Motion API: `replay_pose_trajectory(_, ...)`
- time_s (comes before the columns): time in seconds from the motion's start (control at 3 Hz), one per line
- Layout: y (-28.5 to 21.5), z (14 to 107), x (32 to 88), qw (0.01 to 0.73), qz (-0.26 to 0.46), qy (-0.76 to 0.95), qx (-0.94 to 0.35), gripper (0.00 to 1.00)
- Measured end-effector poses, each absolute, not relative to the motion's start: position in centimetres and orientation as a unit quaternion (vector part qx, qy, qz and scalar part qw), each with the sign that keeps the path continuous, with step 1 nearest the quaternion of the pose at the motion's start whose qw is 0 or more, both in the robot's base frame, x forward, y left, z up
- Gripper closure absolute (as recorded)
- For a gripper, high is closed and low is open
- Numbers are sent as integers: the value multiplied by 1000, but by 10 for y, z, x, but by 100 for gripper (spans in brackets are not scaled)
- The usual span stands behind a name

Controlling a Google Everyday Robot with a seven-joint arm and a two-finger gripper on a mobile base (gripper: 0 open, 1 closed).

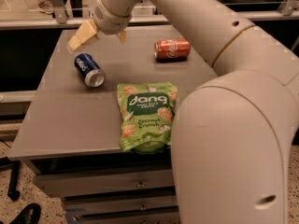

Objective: Place pepsi can upright

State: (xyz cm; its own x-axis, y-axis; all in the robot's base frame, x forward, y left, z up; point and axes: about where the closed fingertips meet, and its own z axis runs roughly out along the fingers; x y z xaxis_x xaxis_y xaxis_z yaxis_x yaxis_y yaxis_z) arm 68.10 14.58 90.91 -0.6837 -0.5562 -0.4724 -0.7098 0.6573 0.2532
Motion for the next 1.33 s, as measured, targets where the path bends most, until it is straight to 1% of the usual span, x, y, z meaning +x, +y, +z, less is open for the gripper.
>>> replay_pose_trajectory(0.33, 175, 898, 677, 168, 192, 893, -370, 0)
replay_pose_trajectory(0.67, 191, 884, 677, 156, 154, 897, -384, 0)
replay_pose_trajectory(1.33, 203, 862, 679, 138, 76, 906, -393, 0)
